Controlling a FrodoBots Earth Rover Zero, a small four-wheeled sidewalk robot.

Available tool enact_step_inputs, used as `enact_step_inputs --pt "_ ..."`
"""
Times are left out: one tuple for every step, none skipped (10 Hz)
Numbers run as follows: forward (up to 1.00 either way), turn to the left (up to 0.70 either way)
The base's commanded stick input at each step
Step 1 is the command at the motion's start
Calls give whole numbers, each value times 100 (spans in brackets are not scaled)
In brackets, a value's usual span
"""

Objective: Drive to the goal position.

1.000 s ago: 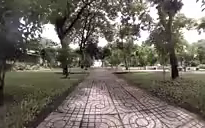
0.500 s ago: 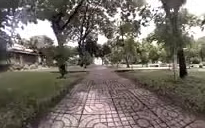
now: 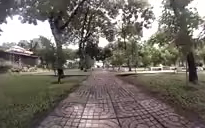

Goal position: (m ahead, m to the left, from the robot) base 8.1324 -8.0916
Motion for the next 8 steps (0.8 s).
enact_step_inputs --pt "100 0" --pt "100 0" --pt "100 0" --pt "100 0" --pt "100 0" --pt "100 0" --pt "100 0" --pt "100 0"
